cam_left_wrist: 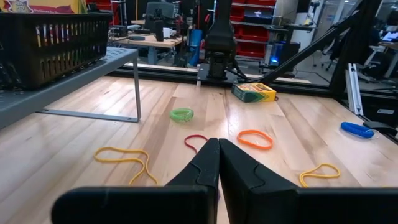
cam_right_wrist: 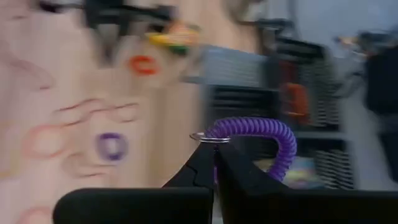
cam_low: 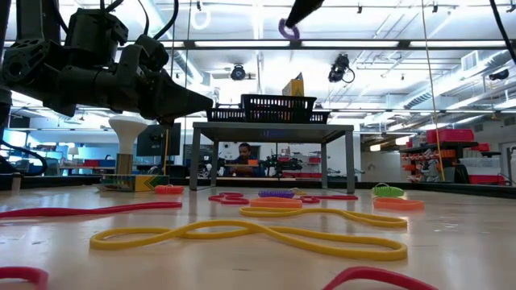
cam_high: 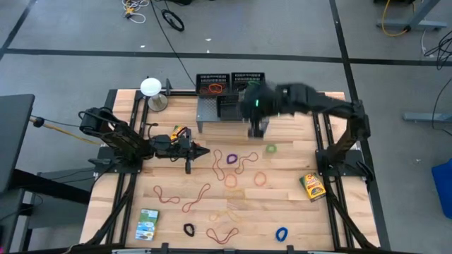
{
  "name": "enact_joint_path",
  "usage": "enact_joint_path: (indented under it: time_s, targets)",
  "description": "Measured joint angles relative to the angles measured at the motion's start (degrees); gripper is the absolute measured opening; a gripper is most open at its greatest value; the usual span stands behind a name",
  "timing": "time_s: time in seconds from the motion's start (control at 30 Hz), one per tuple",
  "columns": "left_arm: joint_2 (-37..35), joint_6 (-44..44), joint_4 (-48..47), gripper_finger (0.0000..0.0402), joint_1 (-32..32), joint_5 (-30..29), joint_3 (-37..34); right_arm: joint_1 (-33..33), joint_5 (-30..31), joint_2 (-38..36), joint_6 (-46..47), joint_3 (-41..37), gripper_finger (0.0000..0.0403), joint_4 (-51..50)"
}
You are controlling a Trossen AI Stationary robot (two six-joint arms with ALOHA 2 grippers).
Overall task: Pick & Place Office Desk Supplies
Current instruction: Put the purple spring keychain into the top right black basket on the shelf
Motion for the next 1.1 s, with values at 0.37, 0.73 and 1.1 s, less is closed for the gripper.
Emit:
enact_joint_path:
  time_s: [0.37, 0.73, 1.1]
  targets:
    - [0.0, 0.0, 0.0, 0.0012, 0.0, 0.0, 0.0, -22.8, -3.6, 3.6, -2.7, 0.1, 0.0001, 5.4]
    - [0.0, 0.0, 0.0, 0.0012, 0.0, 0.0, 0.0, -30.6, -15.4, 12.7, -1.7, 0.1, 0.0000, 6.4]
    - [0.0, 0.0, 0.0, 0.0012, 0.0, 0.0, 0.0, -31.2, -18.3, 15.7, 0.5, 0.1, 0.0009, 7.4]
